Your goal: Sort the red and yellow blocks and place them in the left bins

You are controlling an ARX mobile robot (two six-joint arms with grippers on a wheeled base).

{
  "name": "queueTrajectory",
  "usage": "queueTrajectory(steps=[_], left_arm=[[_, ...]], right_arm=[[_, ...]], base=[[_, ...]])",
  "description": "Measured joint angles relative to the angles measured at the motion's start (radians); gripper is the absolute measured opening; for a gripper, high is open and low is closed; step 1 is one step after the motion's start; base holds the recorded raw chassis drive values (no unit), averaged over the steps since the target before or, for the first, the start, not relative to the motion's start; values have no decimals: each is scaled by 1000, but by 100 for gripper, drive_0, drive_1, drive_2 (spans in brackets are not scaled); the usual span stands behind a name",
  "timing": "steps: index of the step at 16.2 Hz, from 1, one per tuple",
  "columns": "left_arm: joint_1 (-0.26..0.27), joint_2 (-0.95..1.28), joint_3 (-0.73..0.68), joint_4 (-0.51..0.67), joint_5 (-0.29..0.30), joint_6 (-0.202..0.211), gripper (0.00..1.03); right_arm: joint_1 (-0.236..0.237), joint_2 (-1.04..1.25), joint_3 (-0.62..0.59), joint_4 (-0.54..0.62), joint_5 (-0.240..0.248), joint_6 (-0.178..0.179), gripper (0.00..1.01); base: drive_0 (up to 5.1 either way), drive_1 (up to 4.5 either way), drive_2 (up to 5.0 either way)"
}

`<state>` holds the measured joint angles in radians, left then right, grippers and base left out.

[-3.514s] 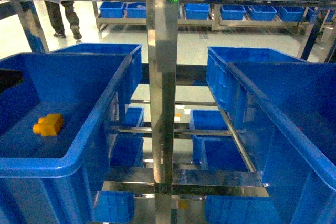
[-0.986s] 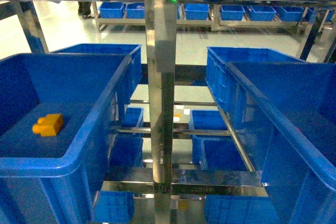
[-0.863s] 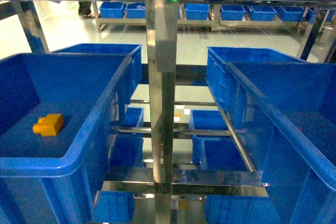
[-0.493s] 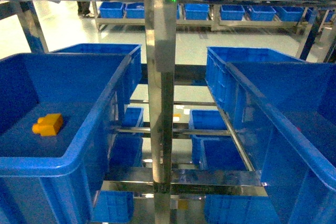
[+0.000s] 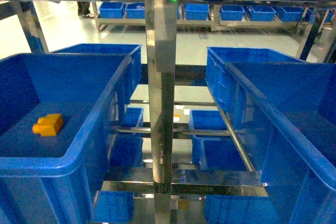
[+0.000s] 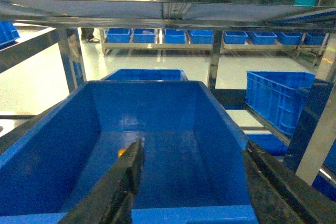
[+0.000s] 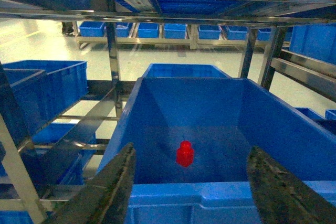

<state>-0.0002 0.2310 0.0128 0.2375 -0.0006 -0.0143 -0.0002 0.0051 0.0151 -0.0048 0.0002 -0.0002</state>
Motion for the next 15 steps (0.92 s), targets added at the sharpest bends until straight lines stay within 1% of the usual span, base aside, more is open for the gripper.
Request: queueTrajectory(steps=[1,3,4,5,7,13,14,15], left_arm=[[0,0,0,0,0,0,69],[0,3,0,-2,0,0,93],[0,2,0,0,0,2,100],[0,1,0,0,0,3,97],[0,2,0,-1,0,3,98],[0,-1,0,-1,0,3,98],[0,-1,0,-1,0,3,98],[0,-1,0,-1,0,3,98]], right_arm=[[0,0,0,0,0,0,71],[0,0,0,-2,0,0,97],[0,0,0,2,0,0,99],[0,0,0,-1,0,0,98],[0,0,0,0,0,0,98],[0,0,0,0,0,0,98],[0,0,0,1,0,-2,95],[0,0,0,1,0,0,99]], base=[[0,0,0],[5,-410,420],[15,-404,433],[16,-402,434],[10,-411,431],[0,0,0],[0,0,0],[0,0,0]])
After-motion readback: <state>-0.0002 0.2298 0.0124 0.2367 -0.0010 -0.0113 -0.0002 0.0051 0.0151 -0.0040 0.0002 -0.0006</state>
